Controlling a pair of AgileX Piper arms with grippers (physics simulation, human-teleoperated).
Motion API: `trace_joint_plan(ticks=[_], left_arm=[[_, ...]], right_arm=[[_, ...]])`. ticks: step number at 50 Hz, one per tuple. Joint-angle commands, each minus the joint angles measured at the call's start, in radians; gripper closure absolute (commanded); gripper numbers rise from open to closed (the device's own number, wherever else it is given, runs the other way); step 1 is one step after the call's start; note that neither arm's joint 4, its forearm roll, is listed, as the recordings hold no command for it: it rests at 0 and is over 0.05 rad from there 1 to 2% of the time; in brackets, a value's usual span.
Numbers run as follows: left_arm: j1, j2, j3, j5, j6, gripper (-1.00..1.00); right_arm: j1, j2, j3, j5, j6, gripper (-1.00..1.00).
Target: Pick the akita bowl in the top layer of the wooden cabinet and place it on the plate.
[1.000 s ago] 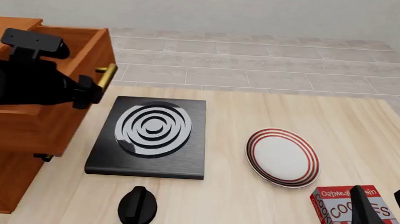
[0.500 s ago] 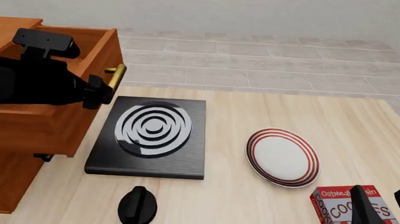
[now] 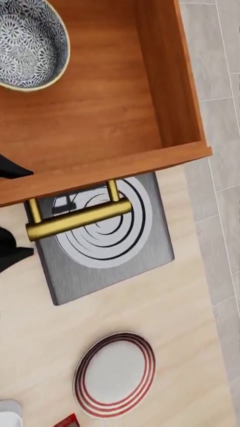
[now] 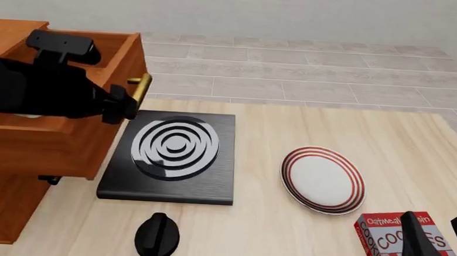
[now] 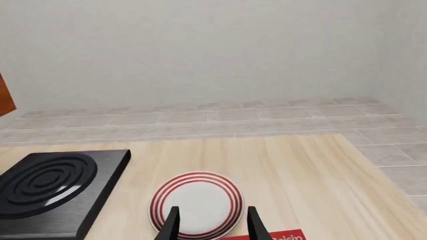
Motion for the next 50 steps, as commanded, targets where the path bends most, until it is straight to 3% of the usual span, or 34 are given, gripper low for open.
trace_joint_plan(ticks=[1,37,50], left_arm=[[-0.042,-0.006,-0.049,0.009,0.01,-1.0],[0.0,0.002,-0.181,0.099,0.063,-1.0],[0.045,0.019,-0.22,0.134,0.116,-1.0]], right_arm=[[-0.002,-0.001,0.0,0.001,0.003,-1.0],[0.003,-0.015,0.0,0.015,-0.008,-1.0],[0.004,-0.013,0.0,0.011,-0.006,-1.0]])
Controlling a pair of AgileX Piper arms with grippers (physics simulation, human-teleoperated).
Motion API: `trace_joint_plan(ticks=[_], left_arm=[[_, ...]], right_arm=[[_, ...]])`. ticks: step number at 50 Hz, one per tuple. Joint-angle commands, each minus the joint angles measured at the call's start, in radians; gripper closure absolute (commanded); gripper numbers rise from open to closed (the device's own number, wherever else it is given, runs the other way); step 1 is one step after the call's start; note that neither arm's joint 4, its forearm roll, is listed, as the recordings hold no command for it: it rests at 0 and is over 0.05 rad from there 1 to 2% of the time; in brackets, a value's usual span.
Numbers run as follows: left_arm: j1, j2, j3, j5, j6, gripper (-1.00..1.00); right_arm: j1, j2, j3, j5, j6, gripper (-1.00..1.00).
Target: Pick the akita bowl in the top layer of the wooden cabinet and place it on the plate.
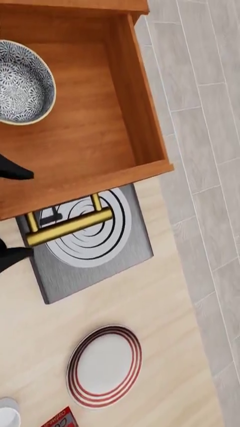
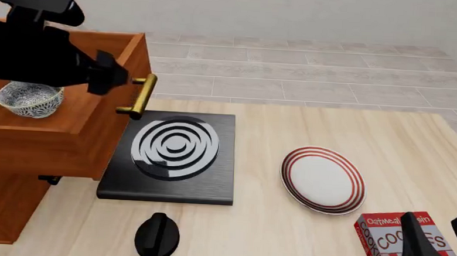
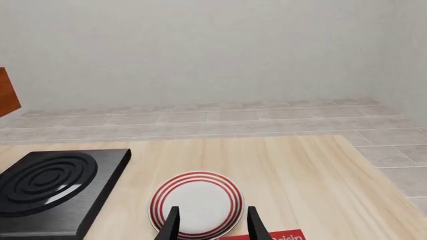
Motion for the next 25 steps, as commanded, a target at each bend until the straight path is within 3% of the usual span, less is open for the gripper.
trace_joint_plan(ticks=[1,16,25], left_arm=[[0.038,0.018,-0.038,0.029,0.041,-1.0],[0.108,0.069,-0.165,0.107,0.107,-1.0],[0.12,0.093,-0.209,0.147,0.076,-1.0]], right_arm=[[0.001,0.001,0.0,-0.002,0.001,-1.0],[-0.001,0.004,-0.001,-0.003,0.001,-1.0],[0.001,0.007,-0.001,-0.006,0.0,-1.0]])
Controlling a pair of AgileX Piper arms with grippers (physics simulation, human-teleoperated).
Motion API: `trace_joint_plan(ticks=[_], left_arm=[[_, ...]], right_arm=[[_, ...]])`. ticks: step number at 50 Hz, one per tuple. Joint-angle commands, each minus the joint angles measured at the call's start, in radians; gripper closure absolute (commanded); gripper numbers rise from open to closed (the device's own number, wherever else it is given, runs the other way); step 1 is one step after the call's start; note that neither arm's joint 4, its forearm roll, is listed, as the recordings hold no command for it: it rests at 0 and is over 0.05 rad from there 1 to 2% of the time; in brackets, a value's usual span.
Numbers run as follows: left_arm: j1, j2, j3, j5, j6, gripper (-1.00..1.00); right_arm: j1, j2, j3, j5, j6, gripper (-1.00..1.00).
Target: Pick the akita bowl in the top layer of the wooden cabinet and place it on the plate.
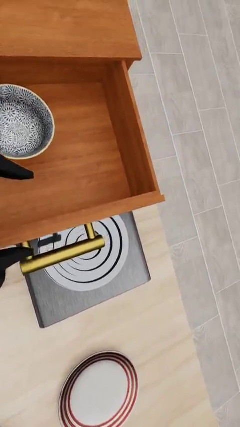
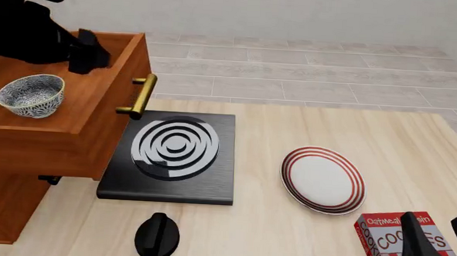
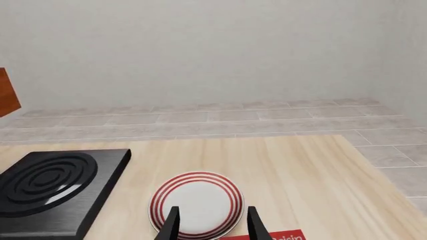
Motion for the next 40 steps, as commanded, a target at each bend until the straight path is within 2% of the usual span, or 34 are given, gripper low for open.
trace_joint_plan(ticks=[1,13,24,31,32,40], left_arm=[[0.027,0.031,-0.057,0.046,-0.004,-1.0],[0.074,0.059,-0.07,0.094,0.031,-1.0],[0.05,0.079,-0.031,0.106,0.004,-1.0],[0.061,0.082,-0.008,0.11,0.012,-1.0],[0.057,0.086,-0.007,0.116,-0.009,-1.0],[0.089,0.094,-0.013,0.128,0.009,-1.0]], right_arm=[[0.001,-0.001,0.0,0.0,0.0,-1.0],[-0.004,-0.005,-0.001,0.003,0.006,-1.0],[-0.002,-0.007,-0.002,0.006,0.007,-1.0],[-0.004,-0.008,-0.002,0.006,0.008,-1.0],[-0.003,-0.008,-0.003,0.006,0.009,-1.0],[-0.004,-0.008,-0.002,0.005,0.009,-1.0]])
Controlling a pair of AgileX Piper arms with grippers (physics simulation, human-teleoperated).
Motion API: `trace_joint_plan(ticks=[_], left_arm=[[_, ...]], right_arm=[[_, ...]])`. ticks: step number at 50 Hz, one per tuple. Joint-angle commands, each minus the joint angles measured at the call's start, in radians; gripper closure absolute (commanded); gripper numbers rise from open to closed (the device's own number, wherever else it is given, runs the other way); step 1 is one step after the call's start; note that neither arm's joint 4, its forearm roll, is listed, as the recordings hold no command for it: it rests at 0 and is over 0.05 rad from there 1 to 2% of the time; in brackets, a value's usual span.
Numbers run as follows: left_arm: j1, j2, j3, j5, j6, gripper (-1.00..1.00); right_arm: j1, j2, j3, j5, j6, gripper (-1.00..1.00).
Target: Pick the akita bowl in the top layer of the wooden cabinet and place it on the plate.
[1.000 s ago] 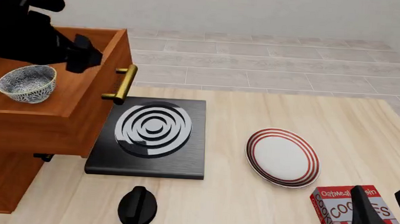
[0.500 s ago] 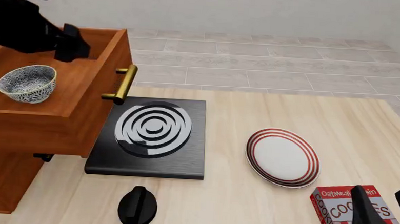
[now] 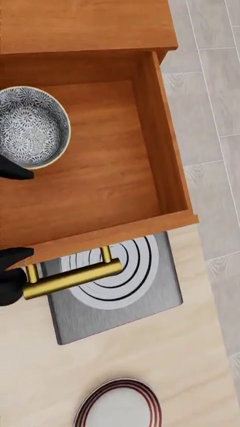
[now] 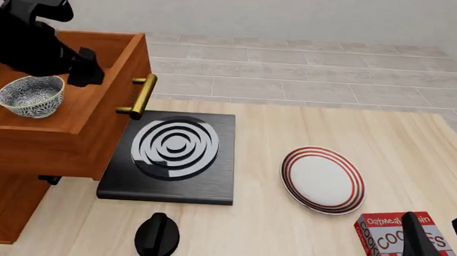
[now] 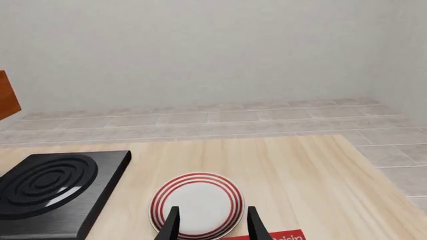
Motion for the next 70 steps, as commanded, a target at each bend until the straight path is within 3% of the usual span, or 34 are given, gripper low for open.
trace_joint_plan(ticks=[1,39,70], left_arm=[[0.026,0.013,0.007,0.02,0.006,-1.0],[0.133,0.039,0.048,-0.007,0.031,-1.0],[0.147,0.048,0.146,-0.077,0.014,-1.0]], right_arm=[[0.0,0.0,0.001,-0.001,0.001,-1.0],[0.004,-0.001,-0.003,0.004,-0.007,-1.0],[0.005,-0.002,-0.001,0.005,-0.011,-1.0]])
